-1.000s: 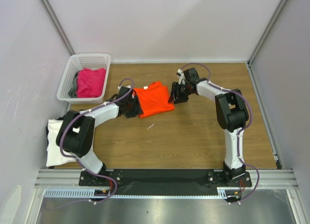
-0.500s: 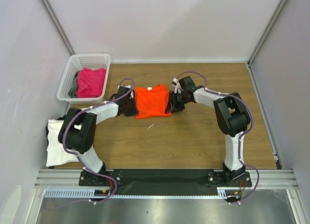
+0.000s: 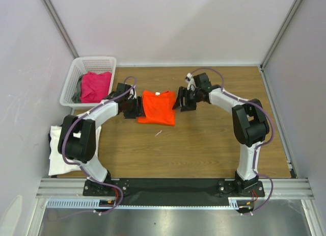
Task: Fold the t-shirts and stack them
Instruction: Neatly place the folded tshirt to the corner
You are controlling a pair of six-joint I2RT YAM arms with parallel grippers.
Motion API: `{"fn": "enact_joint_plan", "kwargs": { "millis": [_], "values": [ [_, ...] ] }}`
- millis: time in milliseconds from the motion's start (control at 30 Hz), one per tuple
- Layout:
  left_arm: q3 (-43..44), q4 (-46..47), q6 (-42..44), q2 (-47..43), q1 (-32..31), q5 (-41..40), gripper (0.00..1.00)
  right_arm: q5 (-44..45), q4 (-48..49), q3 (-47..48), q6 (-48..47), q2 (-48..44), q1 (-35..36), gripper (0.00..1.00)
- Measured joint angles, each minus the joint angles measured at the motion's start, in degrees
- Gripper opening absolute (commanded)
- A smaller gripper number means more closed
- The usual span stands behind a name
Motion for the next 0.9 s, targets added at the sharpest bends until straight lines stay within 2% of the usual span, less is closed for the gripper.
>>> {"fn": "enact_joint_plan", "kwargs": {
  "millis": [67,167,333,533,700,900],
  "values": [
    [2.25,-3.76,1.11,-1.03,0.0,-0.59,0.76,0.15,0.26,2.4,0.37,0.02,-1.64,0.67],
    [8.37,-7.76,2.47,-1.36,0.07,-1.9,0.8,0.61,1.73,6.78,0.79,0.83,-3.45,0.67],
    [18.8,-8.28,2.95,0.7,0.22,-2.38,0.8,0.68,5.09,14.12,1.97,6.6,-3.21,0.6],
    [29.38,-5.27,0.96,12.35,0.79,-1.62,0.77,2.86,2.93,16.61,2.45,12.83,-2.54,0.59],
    [29.86,-4.33,-0.94,19.23,1.07,-1.29,0.74,4.98,0.52,16.61,1.95,13.18,-2.14,0.59],
    [27.98,-2.05,-3.1,20.79,1.07,-1.42,0.7,5.27,0.5,16.59,2.05,13.18,-1.84,0.54]
  ]
}}
